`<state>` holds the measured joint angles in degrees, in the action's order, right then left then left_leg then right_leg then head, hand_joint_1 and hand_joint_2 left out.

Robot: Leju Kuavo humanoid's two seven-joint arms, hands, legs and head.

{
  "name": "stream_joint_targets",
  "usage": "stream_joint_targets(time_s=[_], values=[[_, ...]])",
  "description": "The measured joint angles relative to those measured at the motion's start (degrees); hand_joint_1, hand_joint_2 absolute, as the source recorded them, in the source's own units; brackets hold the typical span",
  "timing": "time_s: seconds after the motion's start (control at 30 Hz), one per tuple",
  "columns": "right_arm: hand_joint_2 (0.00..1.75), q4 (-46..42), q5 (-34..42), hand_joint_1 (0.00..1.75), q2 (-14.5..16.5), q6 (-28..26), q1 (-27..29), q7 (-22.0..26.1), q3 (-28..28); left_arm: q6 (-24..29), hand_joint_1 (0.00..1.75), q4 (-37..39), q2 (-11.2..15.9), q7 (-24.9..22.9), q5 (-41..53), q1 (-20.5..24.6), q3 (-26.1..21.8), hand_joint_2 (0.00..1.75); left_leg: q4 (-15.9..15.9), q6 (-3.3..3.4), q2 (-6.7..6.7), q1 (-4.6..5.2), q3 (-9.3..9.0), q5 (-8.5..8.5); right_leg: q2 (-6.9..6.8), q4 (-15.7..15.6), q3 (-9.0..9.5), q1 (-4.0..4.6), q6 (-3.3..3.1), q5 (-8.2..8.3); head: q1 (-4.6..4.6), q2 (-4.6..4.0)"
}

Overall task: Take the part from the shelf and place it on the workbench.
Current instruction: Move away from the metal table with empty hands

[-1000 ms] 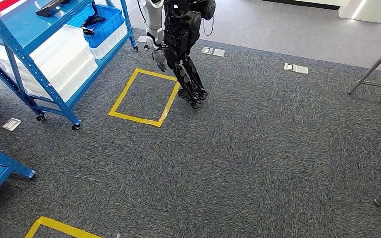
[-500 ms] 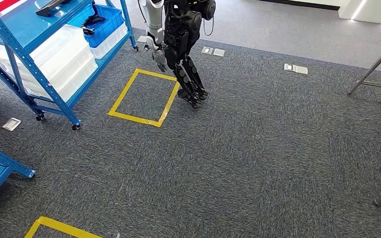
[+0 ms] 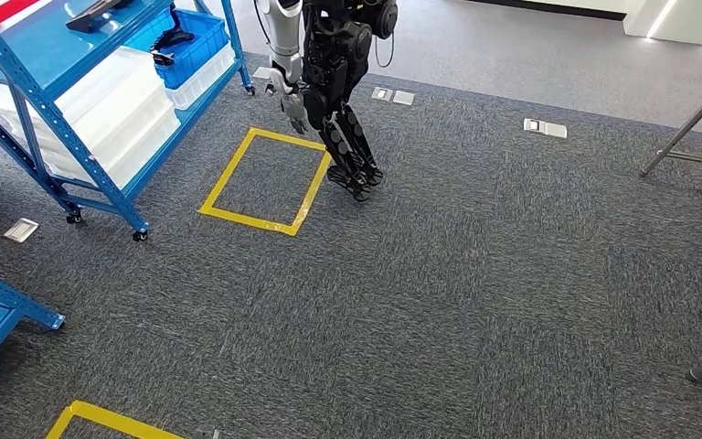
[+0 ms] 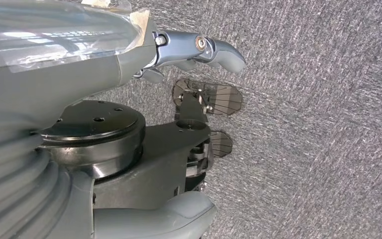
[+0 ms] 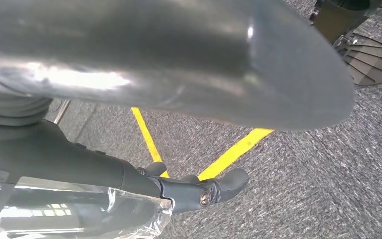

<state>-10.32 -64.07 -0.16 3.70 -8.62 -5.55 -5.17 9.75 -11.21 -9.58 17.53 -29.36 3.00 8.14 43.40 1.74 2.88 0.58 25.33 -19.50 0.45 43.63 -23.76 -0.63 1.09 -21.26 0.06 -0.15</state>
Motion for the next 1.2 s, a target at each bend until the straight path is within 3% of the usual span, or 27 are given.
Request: stream_joint_targets(time_s=[0.8,1.07,1.2], values=[[0.0,0.0,-0.4,0.0,0.2,-0.3,-0.4,0.1,-0.9,0.0,0.0,0.0,0.0,0.0,0.4,0.0,-0.4,1.75,0.6,0.0,0.0,0.0,0.53,-0.07,0.0,0.6,-0.51,0.0,0.01,-0.05,0.0,0.0],[0.0,-0.6,3.6,0.0,0.2,-6.7,-0.9,3.0,-4.2,0.0,0.0,0.0,-0.1,0.0,0.2,0.0,-1.3,1.75,1.7,-0.06,0.0,-0.01,1.79,-0.21,0.01,1.7,-1.8,0.02,0.01,-0.12,0.01,0.01],[0.0,-1.3,6.1,0.0,-0.1,-17.0,-1.4,5.8,-7.3,0.6,0.0,0.0,-0.2,0.3,-0.2,-0.1,-1.7,1.75,2.2,-0.05,0.01,0.01,2.21,-0.23,0.01,2.2,-2.22,0.0,0.08,-0.17,-0.01,0.0]])
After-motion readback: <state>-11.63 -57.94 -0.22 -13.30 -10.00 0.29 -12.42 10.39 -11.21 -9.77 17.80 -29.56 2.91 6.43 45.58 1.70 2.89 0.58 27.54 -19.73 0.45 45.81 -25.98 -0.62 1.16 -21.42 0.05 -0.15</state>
